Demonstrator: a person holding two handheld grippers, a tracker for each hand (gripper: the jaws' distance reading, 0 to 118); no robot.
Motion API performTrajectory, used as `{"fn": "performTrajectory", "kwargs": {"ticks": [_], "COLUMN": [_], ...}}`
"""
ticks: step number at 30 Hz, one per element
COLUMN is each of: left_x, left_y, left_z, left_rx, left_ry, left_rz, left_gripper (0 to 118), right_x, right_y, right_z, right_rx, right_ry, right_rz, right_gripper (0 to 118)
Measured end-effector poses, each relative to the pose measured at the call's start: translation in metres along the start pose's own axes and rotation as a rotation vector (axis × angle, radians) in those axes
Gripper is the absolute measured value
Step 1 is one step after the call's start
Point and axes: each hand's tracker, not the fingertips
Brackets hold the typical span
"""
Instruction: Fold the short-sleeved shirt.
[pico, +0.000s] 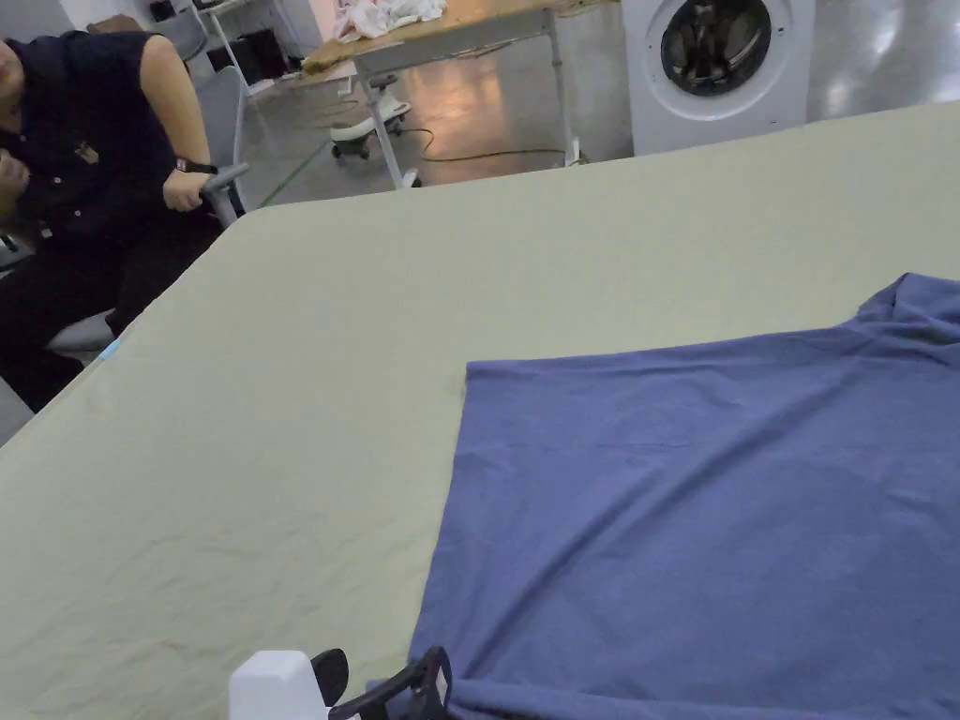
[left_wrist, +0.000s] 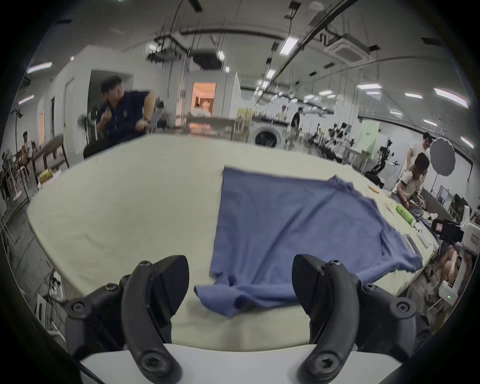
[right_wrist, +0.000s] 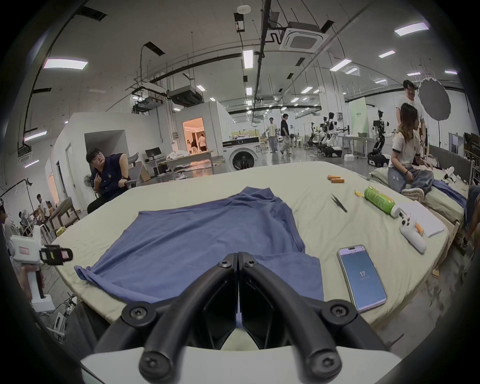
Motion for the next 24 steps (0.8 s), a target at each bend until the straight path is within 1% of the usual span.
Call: {"fn": "performTrajectory", "kwargs": {"ticks": [2,3,4,5,7,8,9,10,11,12,14,15,16,17,18,20,24], "left_x": [-0.010,-0.014,-0.018,-0.020,-0.021,-0.020,-0.018,-0.015,-0.014,-0.012,-0.006,-0.005,-0.005,-0.003,-0.002,-0.002,-0.001], "left_y": [-0.008,-0.011,-0.015,-0.018,-0.021,-0.021,-0.020,-0.018,-0.018,-0.019,-0.020,-0.020,-0.020,-0.021,-0.021,-0.021,-0.021], "left_z": [-0.020,-0.027,-0.035,-0.041,-0.047,-0.048,-0.050,-0.050,-0.053,-0.057,-0.060,-0.060,-0.060,-0.059,-0.059,-0.059,-0.060], "left_rx": [-0.068,-0.092,-0.113,-0.129,-0.137,-0.137,-0.134,-0.148,-0.173,-0.173,-0.186,-0.183,-0.182,-0.177,-0.175,-0.175,-0.176], "left_ry": [-0.007,-0.005,0.007,0.018,0.014,-0.001,-0.004,-0.016,-0.047,-0.051,-0.016,-0.015,-0.012,-0.008,-0.006,-0.002,0.005], "left_rz": [0.071,0.106,0.145,0.164,0.157,0.149,0.133,0.120,0.126,0.137,0.098,0.090,0.089,0.084,0.082,0.080,0.076], "left_gripper": [80,74,66,59,47,40,31,17,11,10,10,10,9,9,9,9,9], "right_x": [0.003,0.005,0.007,0.009,0.015,0.010,0.012,0.015,0.018,0.019,0.025,0.028,0.033,0.038,0.041,0.049,0.058], "right_y": [-0.002,-0.003,-0.003,-0.004,-0.005,0.000,0.000,-0.001,-0.001,-0.001,-0.002,-0.003,-0.004,-0.005,-0.009,-0.020,-0.044], "right_z": [0.002,0.003,0.005,0.007,0.010,0.010,0.011,0.011,0.012,0.013,0.013,0.013,0.012,0.010,0.006,0.000,-0.014], "right_rx": [-0.008,-0.009,-0.011,-0.012,-0.013,-0.014,-0.018,-0.020,-0.022,-0.024,-0.025,-0.027,-0.045,-0.095,-0.119,-0.134,-0.244], "right_ry": [-0.009,-0.013,-0.019,-0.027,-0.045,-0.055,-0.063,-0.071,-0.082,-0.094,-0.131,-0.146,-0.151,-0.164,-0.185,-0.194,-0.212], "right_rz": [-0.001,0.000,0.000,-0.003,-0.009,-0.012,-0.019,-0.027,-0.034,-0.041,-0.057,-0.068,-0.076,-0.074,-0.072,-0.082,-0.115], "right_gripper": [0,0,0,0,0,0,0,0,0,0,0,5,34,66,86,86,85]}}
